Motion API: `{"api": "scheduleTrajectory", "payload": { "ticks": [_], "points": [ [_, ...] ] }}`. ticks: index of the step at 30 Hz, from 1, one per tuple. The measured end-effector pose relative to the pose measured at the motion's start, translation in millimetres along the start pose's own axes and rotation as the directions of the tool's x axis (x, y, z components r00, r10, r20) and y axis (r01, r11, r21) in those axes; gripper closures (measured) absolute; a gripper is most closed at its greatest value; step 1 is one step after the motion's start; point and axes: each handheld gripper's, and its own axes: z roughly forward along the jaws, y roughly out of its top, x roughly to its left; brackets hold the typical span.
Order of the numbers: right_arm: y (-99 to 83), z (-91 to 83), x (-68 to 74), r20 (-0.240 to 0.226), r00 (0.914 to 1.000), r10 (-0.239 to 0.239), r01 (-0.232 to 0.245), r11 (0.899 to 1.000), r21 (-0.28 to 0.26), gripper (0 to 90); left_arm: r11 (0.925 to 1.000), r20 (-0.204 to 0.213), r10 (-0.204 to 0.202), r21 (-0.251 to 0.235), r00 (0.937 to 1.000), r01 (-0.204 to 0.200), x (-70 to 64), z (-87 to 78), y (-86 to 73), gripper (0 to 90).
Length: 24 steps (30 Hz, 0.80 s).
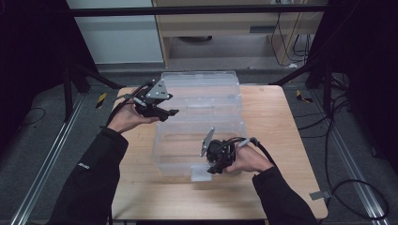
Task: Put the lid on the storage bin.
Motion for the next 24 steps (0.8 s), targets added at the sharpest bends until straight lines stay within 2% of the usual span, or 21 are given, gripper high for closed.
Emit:
{"api": "scheduleTrajectory", "payload": {
  "ticks": [5,9,16,24],
  "points": [
    [-0.3,0.0,-0.2,-0.003,1.0,-0.008,0.008,1.0,0.001,67.7,0.9973,0.014,0.043,0.059,0.999,-0.044,5.6,5.7,4.2,40.3],
    [-0.1,-0.1,-0.7,-0.004,0.9999,-0.015,0.015,1.0,0.005,67.8,0.9952,0.035,0.055,0.079,0.9979,-0.058,8.6,10.7,7.4,41.5],
    [0.6,0.0,-0.8,-0.007,0.9998,-0.019,0.019,1.0,0.01,67.8,0.9913,0.047,0.082,0.099,0.9955,-0.087,15.0,19.9,15.1,45.0],
    [0.2,0.1,-1.4,-0.009,0.9997,-0.024,0.024,1.0,0.007,67.8,0.982,0.061,0.12,0.14,0.9909,-0.127,22.8,27.4,21.9,50.3]
  ]
}}
